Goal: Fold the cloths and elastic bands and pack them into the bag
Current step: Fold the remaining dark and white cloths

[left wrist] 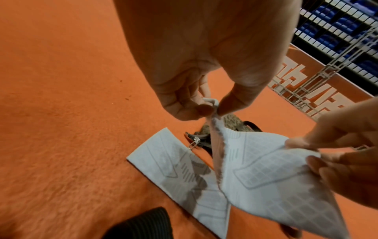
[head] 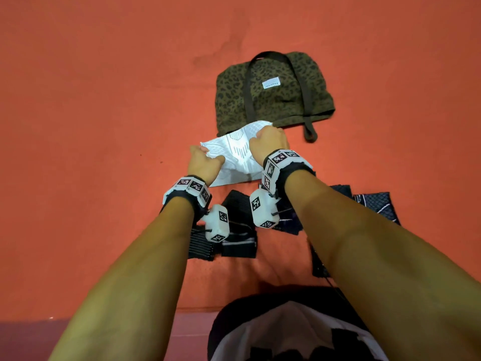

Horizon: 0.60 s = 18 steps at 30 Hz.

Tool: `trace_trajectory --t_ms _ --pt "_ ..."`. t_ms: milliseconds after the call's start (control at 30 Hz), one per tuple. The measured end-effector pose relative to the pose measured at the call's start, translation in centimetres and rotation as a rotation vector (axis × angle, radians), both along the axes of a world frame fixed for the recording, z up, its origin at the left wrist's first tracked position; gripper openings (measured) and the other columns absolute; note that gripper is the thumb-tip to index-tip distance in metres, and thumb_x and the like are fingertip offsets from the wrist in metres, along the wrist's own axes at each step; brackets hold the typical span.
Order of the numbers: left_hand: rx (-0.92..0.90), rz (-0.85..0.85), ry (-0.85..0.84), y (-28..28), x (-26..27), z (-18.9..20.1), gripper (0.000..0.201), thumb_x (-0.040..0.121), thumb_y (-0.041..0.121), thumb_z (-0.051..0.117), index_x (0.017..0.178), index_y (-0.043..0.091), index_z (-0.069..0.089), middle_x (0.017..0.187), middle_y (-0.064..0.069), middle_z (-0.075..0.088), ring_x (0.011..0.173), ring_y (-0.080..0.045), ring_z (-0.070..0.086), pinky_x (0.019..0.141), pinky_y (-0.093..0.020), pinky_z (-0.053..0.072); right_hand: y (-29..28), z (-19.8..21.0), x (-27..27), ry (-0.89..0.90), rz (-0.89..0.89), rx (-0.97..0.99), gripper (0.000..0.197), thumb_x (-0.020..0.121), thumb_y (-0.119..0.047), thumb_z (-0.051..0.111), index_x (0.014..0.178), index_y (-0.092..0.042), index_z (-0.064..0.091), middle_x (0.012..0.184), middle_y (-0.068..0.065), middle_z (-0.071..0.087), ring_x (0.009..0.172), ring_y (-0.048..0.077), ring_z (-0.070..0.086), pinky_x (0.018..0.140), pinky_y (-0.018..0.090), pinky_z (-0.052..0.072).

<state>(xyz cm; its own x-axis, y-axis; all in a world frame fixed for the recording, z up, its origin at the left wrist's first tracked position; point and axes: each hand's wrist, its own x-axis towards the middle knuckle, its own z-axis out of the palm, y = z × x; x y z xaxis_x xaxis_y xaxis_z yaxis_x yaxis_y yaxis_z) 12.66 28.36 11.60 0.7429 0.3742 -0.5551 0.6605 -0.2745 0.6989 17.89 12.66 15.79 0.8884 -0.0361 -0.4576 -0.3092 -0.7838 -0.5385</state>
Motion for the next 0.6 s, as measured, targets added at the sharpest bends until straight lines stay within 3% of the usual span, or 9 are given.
trace_trajectory --t_ms 133,300,433,533,600 --pt "-0.022 0.021 -0.040 -2.5 0.4 2.4 0.043 0.082 0.013 0.059 0.116 0.016 0.033 0.089 -0.003 0.055 0.070 -0.016 0.052 0.067 -0.030 0.042 -3.2 2.2 0.4 -0.061 -0.099 0.016 0.028 0.085 -0.013 0.048 0.059 -0.014 0.038 0.081 0.012 0.046 0.061 0.027 0.040 0.044 0.028 0.021" --pt "-0.036 -0.014 -0.028 -5.4 0.8 4.9 0.025 0.063 0.010 0.055 0.086 0.018 0.051 0.069 -0.002 0.054 0.061 -0.022 0.049 0.052 -0.026 0.036 -8.0 3.8 0.2 -0.110 -0.228 0.020 0.010 0.083 -0.011 0.045 0.077 -0.009 0.052 0.080 0.010 0.053 0.069 0.029 0.049 0.055 0.029 0.034" --pt "-0.001 -0.071 0.031 -7.3 0.2 5.2 0.043 0.057 0.007 0.047 0.100 0.010 0.050 0.073 -0.008 0.054 0.061 -0.024 0.049 0.052 -0.027 0.034 -11.0 3.3 -1.0 -0.065 -0.240 -0.011 0.019 0.082 -0.009 0.048 0.064 -0.011 0.044 0.071 0.009 0.049 0.064 0.029 0.046 0.045 0.028 0.025" --pt "0.036 -0.109 0.083 -8.0 -0.7 4.6 0.046 0.048 0.012 0.043 0.092 0.004 0.054 0.075 -0.015 0.056 0.059 -0.027 0.049 0.052 -0.025 0.035 -12.2 2.1 -2.8 0.016 -0.231 -0.050 0.010 0.085 -0.010 0.050 0.079 -0.005 0.055 0.081 0.013 0.057 0.067 0.029 0.051 0.046 0.026 0.030" --pt "0.050 -0.116 0.099 -8.3 -1.5 3.5 0.064 0.047 0.015 0.043 0.107 -0.005 0.059 0.090 -0.026 0.063 0.073 -0.037 0.061 0.061 -0.031 0.047 -12.7 0.9 -3.9 0.069 -0.222 -0.062 0.009 0.087 -0.010 0.049 0.084 -0.005 0.056 0.083 0.013 0.057 0.069 0.028 0.052 0.049 0.026 0.031"
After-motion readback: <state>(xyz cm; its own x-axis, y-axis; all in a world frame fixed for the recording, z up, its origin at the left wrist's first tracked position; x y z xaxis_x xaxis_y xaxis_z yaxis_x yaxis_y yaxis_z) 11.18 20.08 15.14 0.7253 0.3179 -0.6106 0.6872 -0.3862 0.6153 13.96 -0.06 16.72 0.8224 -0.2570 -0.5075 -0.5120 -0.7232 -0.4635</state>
